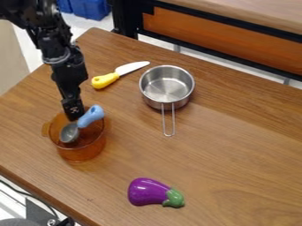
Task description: Moved the red pot to the upper right corner of the table
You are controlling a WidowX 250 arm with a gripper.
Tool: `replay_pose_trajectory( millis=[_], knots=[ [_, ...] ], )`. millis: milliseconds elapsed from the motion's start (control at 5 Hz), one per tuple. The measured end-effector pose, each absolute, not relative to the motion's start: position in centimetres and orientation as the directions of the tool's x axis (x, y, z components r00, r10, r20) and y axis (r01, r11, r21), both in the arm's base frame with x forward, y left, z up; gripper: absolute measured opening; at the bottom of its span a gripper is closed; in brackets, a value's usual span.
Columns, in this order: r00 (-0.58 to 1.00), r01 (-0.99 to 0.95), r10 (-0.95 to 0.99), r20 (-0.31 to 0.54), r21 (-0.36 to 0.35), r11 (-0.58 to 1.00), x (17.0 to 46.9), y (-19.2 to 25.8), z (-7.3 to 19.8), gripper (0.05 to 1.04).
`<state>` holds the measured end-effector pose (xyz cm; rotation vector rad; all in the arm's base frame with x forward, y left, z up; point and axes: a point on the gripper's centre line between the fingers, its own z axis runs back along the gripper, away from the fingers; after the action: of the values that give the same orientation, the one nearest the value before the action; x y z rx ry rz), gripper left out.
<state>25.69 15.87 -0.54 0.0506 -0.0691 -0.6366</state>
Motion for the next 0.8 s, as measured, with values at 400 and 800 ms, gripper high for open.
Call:
replay_pose_trajectory(
  millis=[400,800],
  knots=[
    [0.815,0.577,-0.577,0.047,0.01,0.817,25.32,15.65,-0.94,0.661],
    [0.843,0.536,-0.536,0.041,-0.004,0.844,25.63,15.89,-0.79,0.172]
  ],
)
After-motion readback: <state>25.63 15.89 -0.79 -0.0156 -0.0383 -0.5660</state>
